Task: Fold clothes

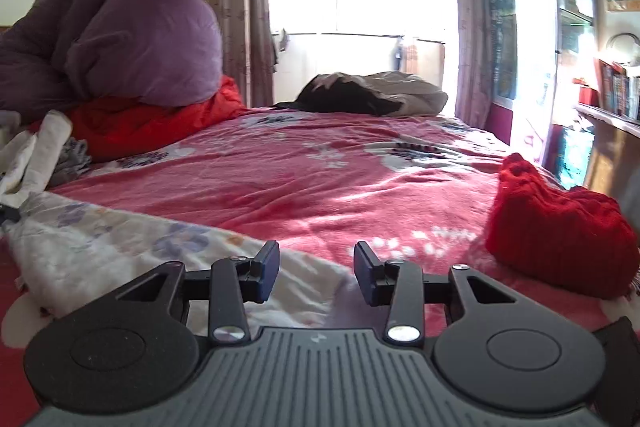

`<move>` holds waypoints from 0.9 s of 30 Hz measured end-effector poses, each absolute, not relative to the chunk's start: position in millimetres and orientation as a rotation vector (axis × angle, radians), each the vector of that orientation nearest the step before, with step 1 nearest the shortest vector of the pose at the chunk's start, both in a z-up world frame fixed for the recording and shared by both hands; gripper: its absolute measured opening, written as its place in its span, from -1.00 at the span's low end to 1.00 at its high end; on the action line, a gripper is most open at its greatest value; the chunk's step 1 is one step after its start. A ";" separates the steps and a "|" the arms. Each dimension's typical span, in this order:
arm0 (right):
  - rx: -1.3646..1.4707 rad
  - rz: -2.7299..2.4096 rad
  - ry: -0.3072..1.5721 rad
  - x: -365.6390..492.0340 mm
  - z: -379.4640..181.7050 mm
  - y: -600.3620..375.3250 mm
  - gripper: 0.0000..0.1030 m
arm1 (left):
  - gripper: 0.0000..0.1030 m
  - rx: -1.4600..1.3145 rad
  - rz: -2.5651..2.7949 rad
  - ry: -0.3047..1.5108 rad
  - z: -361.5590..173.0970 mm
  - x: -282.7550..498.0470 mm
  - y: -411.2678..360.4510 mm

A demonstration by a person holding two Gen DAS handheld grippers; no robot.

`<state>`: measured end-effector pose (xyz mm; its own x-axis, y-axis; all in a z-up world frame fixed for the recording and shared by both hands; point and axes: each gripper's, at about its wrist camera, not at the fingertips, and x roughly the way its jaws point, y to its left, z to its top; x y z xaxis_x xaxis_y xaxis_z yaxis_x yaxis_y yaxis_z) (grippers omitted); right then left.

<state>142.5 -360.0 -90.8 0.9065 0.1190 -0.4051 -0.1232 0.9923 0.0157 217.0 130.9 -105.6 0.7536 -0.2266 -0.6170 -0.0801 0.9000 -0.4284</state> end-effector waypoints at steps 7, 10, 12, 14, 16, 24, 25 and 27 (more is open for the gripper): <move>-0.036 0.181 0.581 163.8 -114.5 -340.8 -0.16 | -0.85 -0.284 0.053 0.669 -104.3 217.3 129.0; -0.043 0.172 0.565 158.7 -114.1 -338.9 -0.16 | -0.85 -0.279 0.069 0.629 -98.8 214.0 129.3; -0.050 0.167 0.545 152.3 -111.4 -338.0 -0.16 | -0.85 -0.246 0.001 0.552 -85.7 203.6 118.4; -0.042 0.166 0.512 147.8 -107.0 -339.5 -0.16 | -0.81 -0.224 -0.078 0.517 -82.9 202.3 104.1; -0.032 0.164 0.491 147.3 -104.3 -340.3 -0.16 | -0.61 -0.199 -0.151 0.499 -84.9 203.6 89.1; -0.009 0.102 0.509 149.2 -108.0 -349.8 -0.12 | 0.12 -0.087 -0.114 0.598 -102.5 225.8 68.6; -0.006 0.094 0.490 146.9 -105.3 -350.9 -0.12 | 0.12 -0.080 -0.135 0.544 -94.3 221.1 66.2; 0.023 0.090 0.479 147.9 -103.9 -355.9 -0.12 | 0.12 -0.102 -0.174 0.498 -86.8 217.6 63.0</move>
<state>147.9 -355.9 -103.9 0.8834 0.0921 -0.4595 -0.0811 0.9957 0.0436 217.6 63.0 -86.8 0.8641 -0.1909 -0.4658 0.1411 0.9801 -0.1398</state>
